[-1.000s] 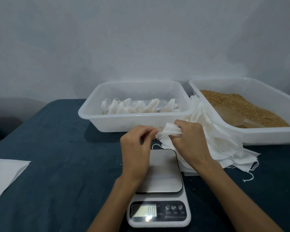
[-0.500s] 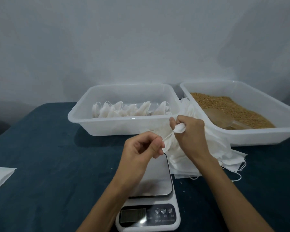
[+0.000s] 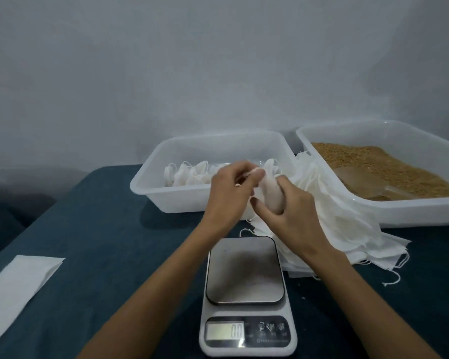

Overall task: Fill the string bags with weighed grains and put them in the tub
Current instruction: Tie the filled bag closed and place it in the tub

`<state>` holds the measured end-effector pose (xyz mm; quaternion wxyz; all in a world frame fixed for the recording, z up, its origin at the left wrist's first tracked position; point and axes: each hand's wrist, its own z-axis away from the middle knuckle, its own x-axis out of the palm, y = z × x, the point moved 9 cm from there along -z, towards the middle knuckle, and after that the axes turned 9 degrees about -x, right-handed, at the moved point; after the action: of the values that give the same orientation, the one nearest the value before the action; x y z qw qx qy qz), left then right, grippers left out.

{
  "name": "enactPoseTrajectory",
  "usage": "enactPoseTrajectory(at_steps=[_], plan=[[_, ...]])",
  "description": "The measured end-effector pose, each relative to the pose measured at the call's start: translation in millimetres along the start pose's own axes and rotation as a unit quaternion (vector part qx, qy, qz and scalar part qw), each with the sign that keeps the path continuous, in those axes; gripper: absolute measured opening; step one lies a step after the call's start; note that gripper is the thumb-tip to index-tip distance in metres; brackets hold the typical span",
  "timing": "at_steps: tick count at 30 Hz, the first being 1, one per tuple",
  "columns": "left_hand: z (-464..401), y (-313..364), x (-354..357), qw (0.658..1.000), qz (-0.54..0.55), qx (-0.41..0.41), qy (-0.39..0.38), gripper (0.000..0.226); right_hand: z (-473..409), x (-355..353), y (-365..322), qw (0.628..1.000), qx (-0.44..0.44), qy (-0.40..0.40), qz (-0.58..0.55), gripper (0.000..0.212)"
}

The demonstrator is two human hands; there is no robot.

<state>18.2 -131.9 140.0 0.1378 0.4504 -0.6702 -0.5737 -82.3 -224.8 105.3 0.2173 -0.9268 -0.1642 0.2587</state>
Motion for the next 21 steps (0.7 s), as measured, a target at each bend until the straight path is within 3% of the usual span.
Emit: enactPoseTrajectory(at_steps=[3, 5, 7, 11, 16, 18, 21], plan=[[-50, -4, -13, 0.996, -0.073, -0.036, 0.035, 0.022, 0, -10, 3, 0.998, 0.030, 0.048, -0.024, 0.028], [-82, -8, -16, 0.986, -0.150, -0.048, 0.051, 0.023, -1, -29, 4, 0.991, 0.016, 0.126, -0.029, 0.009], [-110, -17, -9, 0.971, -0.228, -0.061, 0.030, 0.024, -3, -48, 6, 0.983, 0.004, 0.182, -0.034, 0.022], [-144, -51, 9, 0.935, -0.332, -0.118, -0.026, 0.028, -7, -62, 14, 0.982, 0.018, 0.183, -0.038, 0.032], [-152, -69, 22, 0.927, -0.349, -0.136, -0.025, 0.032, -7, -63, 26, 0.981, 0.053, 0.181, -0.051, 0.024], [-141, -52, 19, 0.937, -0.340, -0.081, 0.024, 0.033, -7, -65, 31, 0.978, 0.068, 0.187, -0.064, 0.022], [-90, -9, 15, 0.948, -0.292, 0.078, 0.104, 0.010, -7, -67, 34, 0.975, 0.077, 0.192, -0.078, 0.022]])
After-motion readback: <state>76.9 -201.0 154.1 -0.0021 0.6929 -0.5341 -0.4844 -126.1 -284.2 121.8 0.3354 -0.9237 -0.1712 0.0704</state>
